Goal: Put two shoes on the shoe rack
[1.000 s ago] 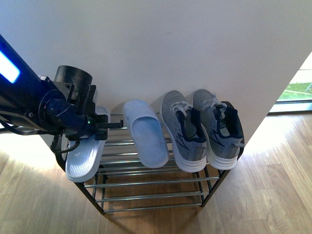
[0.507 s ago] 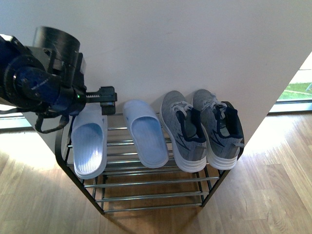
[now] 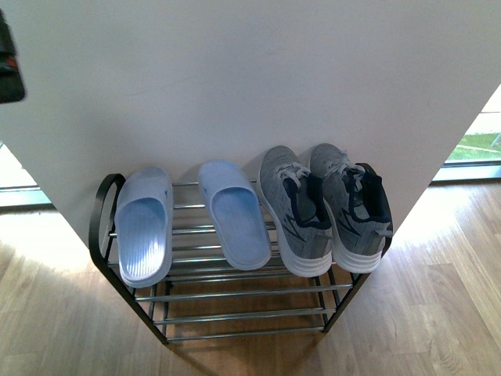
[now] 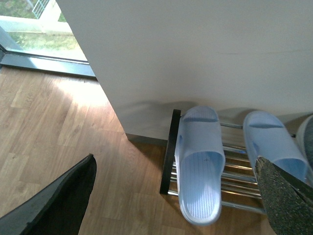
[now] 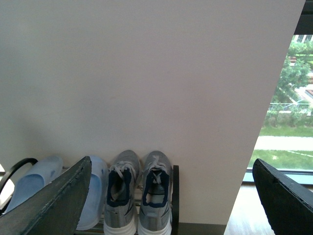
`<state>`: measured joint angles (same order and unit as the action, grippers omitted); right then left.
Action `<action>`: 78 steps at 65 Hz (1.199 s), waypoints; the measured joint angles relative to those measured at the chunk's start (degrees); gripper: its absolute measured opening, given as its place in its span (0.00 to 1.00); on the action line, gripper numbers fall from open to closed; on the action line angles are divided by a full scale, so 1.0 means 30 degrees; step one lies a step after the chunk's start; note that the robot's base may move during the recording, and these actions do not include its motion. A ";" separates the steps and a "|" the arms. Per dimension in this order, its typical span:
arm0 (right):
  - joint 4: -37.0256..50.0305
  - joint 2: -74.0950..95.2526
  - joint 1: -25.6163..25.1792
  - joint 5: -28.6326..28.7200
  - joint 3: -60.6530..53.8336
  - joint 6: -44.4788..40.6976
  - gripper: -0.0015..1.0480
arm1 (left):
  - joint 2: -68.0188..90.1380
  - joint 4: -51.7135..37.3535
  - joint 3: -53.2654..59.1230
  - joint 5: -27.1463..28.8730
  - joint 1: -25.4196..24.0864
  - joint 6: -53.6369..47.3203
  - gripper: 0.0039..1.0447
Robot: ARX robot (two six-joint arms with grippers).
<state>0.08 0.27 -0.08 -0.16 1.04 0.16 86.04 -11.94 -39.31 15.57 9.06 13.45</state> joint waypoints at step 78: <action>0.0000 0.0000 0.0000 0.0036 0.0007 0.0000 0.91 | -2.0444 -0.0787 0.9894 -0.5187 -0.2987 -0.4138 0.19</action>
<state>0.08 0.27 -0.08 -0.05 1.06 0.16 24.71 -14.31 -9.63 0.01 0.10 1.04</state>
